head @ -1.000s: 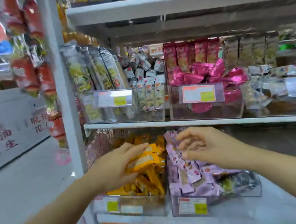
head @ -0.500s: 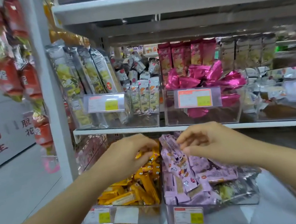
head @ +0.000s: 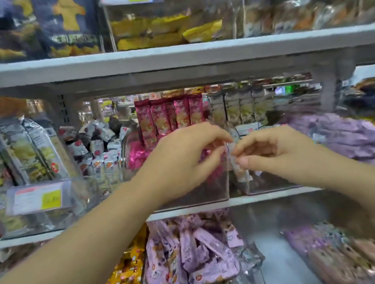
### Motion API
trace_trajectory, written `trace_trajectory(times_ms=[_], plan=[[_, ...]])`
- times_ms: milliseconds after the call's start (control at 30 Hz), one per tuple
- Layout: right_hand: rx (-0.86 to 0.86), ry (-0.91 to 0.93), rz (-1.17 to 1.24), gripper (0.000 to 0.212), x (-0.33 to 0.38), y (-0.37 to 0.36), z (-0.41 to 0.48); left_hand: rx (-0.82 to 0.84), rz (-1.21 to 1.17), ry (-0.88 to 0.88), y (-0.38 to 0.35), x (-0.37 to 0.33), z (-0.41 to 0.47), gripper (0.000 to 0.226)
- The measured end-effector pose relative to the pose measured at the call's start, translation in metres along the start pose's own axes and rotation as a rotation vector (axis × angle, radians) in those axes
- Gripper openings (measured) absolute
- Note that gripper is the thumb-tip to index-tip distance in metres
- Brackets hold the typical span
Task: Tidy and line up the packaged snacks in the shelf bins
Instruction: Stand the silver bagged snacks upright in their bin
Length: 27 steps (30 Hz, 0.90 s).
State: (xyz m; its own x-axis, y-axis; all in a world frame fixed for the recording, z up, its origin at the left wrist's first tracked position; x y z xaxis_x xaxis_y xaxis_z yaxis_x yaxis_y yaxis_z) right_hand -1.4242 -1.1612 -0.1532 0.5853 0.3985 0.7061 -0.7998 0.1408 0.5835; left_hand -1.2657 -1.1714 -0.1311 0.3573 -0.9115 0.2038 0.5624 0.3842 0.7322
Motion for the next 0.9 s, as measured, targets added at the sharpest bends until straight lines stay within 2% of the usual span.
trace_trajectory(times_ms=[133,433,567,767,900], plan=[[-0.099,0.001,-0.026,0.018,-0.015,0.044,0.020,0.054,0.041,0.006,-0.009,0.013,0.042,0.021],[-0.070,-0.097,-0.389,0.013,-0.057,0.078,0.095,0.473,0.016,0.148,-0.041,0.079,0.104,0.028],[0.102,-0.146,-0.581,0.041,-0.072,0.058,0.127,0.634,-0.031,0.166,-0.057,0.095,0.108,0.031],[0.411,-0.318,-0.799,0.083,-0.099,0.023,0.157,0.624,-0.094,0.156,-0.063,0.110,0.104,0.027],[0.506,-0.419,-0.819,0.093,-0.107,0.013,0.164,0.602,-0.124,0.151,-0.065,0.112,0.101,0.029]])
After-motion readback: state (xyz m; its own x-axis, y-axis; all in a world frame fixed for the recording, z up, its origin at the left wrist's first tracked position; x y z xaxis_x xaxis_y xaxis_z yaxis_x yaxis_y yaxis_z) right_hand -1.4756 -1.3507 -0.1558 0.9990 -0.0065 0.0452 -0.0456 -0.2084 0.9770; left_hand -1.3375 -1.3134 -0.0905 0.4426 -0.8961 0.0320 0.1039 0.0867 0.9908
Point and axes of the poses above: each hand's wrist, its own z-axis towards the middle knuckle, its own y-axis out of the back of the hand, x = y × z, the point moved 5 cm from there along z, towards the middle knuckle, and after that the axes turned 14 degrees about -y, right-handed, at the moved point
